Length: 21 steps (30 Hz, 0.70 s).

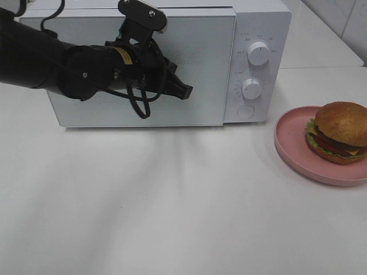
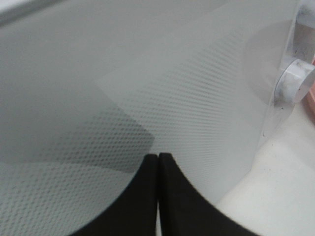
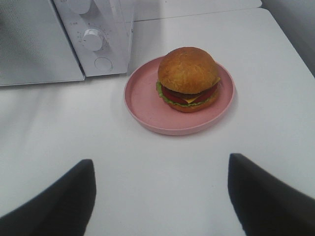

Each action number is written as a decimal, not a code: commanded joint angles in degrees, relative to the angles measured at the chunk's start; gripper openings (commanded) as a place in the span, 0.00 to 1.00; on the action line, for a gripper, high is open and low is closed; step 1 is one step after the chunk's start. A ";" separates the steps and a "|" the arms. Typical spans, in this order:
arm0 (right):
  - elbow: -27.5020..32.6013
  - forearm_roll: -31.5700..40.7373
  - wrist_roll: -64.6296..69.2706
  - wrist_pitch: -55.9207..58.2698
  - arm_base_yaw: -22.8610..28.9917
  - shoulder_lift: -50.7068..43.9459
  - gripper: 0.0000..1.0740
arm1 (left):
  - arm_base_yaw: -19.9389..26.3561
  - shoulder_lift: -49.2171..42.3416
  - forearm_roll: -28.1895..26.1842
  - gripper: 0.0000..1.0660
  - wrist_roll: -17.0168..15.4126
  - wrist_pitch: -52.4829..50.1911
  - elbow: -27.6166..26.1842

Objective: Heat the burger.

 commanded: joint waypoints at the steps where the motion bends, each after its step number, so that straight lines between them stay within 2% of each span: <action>1: 0.11 -0.40 0.29 -0.63 0.00 -1.55 0.66 | 0.80 1.66 -1.89 0.00 -0.34 -4.98 -3.84; 7: 0.11 -0.40 0.29 -0.63 0.00 -1.55 0.66 | -0.29 4.70 -1.89 0.00 -0.34 -4.70 -8.31; 10: 0.11 -0.40 0.34 -0.63 0.00 -1.55 0.66 | -1.15 6.19 -1.89 0.00 -0.34 -1.03 -11.75; 13: 0.11 -0.40 0.34 -0.63 0.00 -1.55 0.66 | -1.55 6.25 -1.89 0.00 -0.29 2.29 -12.83; 14: 0.11 -0.40 0.34 -0.63 0.00 -1.55 0.66 | -2.12 5.84 -1.83 0.00 -0.17 7.05 -13.69; 17: 0.11 -0.40 0.34 -0.63 0.00 -1.55 0.66 | -2.35 5.16 -1.72 0.00 -0.11 11.34 -13.87; 18: 0.11 -0.40 0.34 -0.63 0.00 -1.55 0.66 | -2.52 3.72 -1.72 0.00 -0.11 17.70 -13.87; 19: 0.11 -0.40 0.34 -0.63 0.00 -1.55 0.66 | -2.52 3.72 -1.72 0.00 -0.11 17.70 -13.87; 21: 0.11 -0.40 0.34 -0.63 0.00 -1.55 0.66 | -2.52 0.17 -1.72 0.00 -0.11 28.93 -13.87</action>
